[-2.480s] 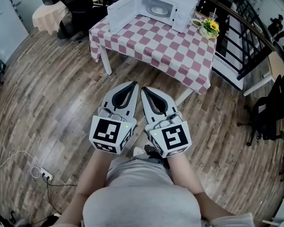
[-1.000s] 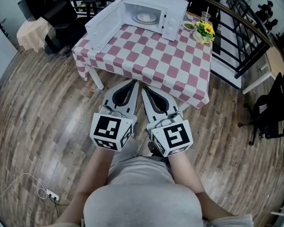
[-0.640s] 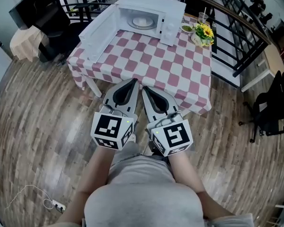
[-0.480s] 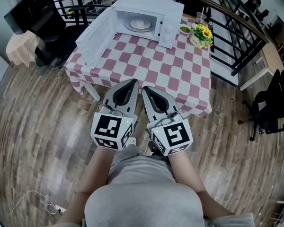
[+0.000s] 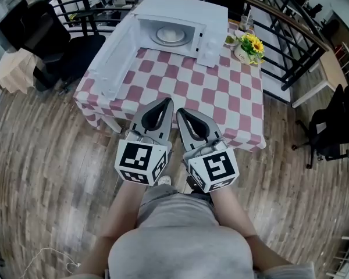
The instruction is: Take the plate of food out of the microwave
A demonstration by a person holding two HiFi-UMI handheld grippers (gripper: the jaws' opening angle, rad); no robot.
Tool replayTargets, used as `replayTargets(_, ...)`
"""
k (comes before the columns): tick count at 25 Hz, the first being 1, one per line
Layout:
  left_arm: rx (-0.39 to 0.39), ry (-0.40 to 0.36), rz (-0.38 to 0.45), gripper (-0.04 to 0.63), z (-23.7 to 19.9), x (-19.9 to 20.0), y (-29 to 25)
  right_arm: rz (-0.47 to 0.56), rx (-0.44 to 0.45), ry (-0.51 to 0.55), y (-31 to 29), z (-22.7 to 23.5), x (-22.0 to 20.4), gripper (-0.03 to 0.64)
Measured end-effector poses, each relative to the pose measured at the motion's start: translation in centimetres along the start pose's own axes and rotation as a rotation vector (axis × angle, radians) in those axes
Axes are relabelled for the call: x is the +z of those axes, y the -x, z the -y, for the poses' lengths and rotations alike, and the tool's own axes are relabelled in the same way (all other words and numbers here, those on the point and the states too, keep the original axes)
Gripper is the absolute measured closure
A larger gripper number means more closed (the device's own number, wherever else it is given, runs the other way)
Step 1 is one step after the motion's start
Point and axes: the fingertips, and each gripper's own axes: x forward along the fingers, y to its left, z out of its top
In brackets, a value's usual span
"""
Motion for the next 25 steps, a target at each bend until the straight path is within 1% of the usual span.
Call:
replayTargets(3, -0.013, 0.011, -0.004, 0.594, -1.6, -0.2, -1.2, -0.022, -0.014, 0.004, -1.9, 0.7, -0.5, 0.592)
replayTargets(9, -0.011, 0.033, -0.018, 0.594, -4.1, -1.3, -2.4, -0.028, -0.027, 0.012, -4.4, 1.5, -1.1, 0.592)
replayTargets(18, -0.032, 0.046, -0.042, 0.594, -5.2, -2.1, -5.1, -0.060, -0.050, -0.014, -6.3, 3.4, -2.4, 0.592)
replayTargets(22, -0.029, 0.046, -0.047, 0.594, -6.0, -2.2, -6.5, -0.058, -0.069, -0.025, -7.2, 4.7, -2.7, 0.592)
replayTargets(25, -0.019, 0.048, -0.047, 0.594, -6.8, -2.4, -7.6, -0.059, -0.066, -0.027, -8.2, 5.7, -3.1, 0.592)
